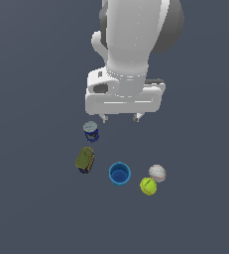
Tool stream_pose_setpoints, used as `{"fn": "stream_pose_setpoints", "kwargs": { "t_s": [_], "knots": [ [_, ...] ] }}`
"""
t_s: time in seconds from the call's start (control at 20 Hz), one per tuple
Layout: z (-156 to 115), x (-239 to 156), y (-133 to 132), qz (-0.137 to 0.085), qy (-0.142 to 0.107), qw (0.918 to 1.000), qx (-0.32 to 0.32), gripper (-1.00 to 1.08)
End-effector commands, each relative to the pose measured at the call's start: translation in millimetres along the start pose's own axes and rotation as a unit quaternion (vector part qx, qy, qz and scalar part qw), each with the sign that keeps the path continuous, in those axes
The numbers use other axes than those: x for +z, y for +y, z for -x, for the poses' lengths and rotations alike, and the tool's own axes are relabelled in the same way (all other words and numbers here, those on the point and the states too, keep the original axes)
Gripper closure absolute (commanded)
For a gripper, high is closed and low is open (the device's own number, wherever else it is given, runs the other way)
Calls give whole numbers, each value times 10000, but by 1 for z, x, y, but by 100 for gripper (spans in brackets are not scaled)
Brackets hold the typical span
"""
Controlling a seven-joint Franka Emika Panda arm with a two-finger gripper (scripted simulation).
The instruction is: Pick up a designated object from a clutter of objects.
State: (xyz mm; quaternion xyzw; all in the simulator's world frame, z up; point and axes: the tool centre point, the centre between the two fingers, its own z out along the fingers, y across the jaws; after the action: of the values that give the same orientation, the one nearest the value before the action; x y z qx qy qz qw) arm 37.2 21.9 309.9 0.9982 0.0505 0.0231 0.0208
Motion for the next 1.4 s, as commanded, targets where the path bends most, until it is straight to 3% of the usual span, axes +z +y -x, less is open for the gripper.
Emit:
{"fn": "stream_pose_setpoints", "kwargs": {
  "t_s": [0.0,0.35,0.7,1.05,1.35],
  "knots": [
    [-10,13,-10,6,-18,9997,-227,-92],
    [-43,64,-53,-9,-71,9941,-1083,-92],
    [-68,127,-104,-93,-115,9800,-1982,-92],
    [-78,177,-145,-198,-136,9645,-2630,-92],
    [-80,202,-165,-258,-142,9558,-2924,-92]
  ]
}}
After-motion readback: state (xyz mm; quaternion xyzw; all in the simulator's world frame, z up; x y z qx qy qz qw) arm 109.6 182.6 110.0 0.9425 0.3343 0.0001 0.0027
